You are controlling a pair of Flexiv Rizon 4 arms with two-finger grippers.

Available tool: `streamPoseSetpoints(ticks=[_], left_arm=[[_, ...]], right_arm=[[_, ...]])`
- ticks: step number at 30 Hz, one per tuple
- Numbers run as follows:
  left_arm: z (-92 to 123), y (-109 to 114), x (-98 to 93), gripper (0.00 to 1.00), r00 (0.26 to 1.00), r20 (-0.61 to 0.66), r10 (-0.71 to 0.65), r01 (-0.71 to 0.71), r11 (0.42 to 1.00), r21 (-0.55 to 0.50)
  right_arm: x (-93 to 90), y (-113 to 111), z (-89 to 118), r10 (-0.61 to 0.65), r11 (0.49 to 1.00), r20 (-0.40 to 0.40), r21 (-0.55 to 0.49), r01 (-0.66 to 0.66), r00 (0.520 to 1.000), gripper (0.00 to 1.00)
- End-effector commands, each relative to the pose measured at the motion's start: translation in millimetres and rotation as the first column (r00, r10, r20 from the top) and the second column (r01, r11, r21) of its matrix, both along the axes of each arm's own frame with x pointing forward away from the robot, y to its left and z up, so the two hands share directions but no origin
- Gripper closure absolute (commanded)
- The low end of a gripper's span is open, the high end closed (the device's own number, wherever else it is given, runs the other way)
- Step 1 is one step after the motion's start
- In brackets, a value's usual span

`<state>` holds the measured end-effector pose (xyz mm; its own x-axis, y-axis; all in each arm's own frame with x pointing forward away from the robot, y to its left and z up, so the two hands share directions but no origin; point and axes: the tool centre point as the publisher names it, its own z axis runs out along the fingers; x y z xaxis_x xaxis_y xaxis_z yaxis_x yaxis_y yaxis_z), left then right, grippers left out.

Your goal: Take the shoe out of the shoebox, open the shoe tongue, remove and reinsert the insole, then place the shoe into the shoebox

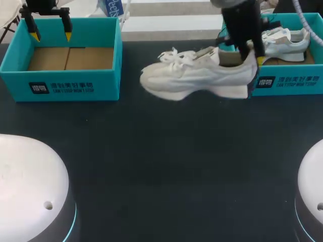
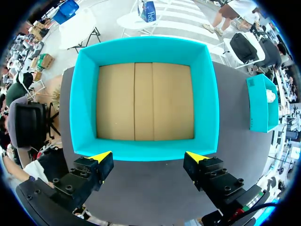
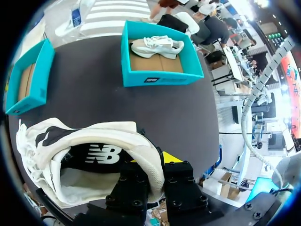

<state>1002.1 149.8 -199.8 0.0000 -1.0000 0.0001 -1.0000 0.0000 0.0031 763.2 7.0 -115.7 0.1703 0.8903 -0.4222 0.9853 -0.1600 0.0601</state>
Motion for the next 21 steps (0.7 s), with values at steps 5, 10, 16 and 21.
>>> streamPoseSetpoints(ticks=[5, 10, 16, 21], left_arm=[[0, 0, -0.6, 0.0, 1.0, 0.001, 0.0, 0.0, 1.0, 0.0], [0, 0, -0.6, 0.0, 1.0, 0.001, 0.0, 0.0, 1.0, 0.0], [0, 0, -0.6, 0.0, 1.0, 0.001, 0.0, 0.0, 1.0, 0.0], [0, 0, -0.6, 0.0, 1.0, 0.001, 0.0, 0.0, 1.0, 0.0]], right_arm=[[-48.1, 44, -19, 0.012, 1.0, -0.003, -0.009, -0.012, 1.0, 1.0], [-48.1, 44, -19, 0.012, 1.0, -0.003, -0.009, -0.012, 1.0, 1.0], [-48.1, 44, -19, 0.012, 1.0, -0.003, -0.009, -0.012, 1.0, 1.0], [-48.1, 44, -19, 0.012, 1.0, -0.003, -0.009, -0.012, 1.0, 1.0]])
